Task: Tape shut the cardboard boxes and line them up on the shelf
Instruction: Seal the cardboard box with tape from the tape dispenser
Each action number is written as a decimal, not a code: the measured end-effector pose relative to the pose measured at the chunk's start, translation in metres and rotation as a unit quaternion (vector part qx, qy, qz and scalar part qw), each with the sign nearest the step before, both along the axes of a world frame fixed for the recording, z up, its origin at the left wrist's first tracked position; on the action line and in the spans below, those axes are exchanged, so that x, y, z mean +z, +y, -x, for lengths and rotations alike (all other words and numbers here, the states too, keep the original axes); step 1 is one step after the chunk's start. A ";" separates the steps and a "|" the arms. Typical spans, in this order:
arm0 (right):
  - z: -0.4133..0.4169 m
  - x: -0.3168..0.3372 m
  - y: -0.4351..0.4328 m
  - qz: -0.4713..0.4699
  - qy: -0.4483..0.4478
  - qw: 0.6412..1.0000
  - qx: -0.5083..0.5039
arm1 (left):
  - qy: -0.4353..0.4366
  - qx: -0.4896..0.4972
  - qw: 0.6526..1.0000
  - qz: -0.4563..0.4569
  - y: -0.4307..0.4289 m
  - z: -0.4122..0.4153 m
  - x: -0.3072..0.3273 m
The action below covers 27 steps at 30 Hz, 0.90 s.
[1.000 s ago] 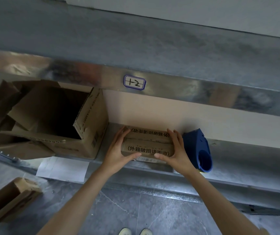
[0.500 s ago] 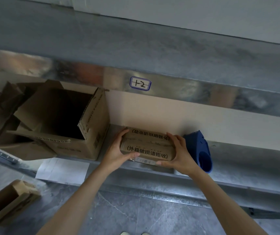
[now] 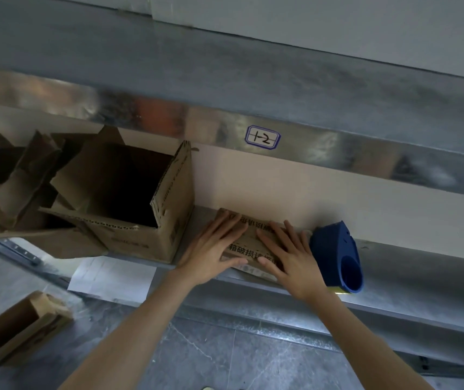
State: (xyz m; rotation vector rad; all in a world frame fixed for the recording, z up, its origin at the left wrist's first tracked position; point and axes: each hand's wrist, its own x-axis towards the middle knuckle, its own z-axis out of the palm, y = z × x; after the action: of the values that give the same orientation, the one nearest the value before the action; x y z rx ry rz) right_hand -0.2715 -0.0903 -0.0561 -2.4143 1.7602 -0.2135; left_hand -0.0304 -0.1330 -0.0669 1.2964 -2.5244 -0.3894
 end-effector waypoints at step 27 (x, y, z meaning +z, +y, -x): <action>-0.007 -0.009 -0.002 -0.025 -0.406 0.897 -0.172 | 0.278 0.151 0.932 -0.179 0.010 0.009 0.003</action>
State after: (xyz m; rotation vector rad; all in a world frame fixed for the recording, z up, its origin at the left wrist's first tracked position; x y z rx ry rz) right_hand -0.2642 -0.0927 -0.0651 -1.5576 1.6796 -1.0240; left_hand -0.0393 -0.1234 -0.0637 1.4163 -1.8041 -1.0169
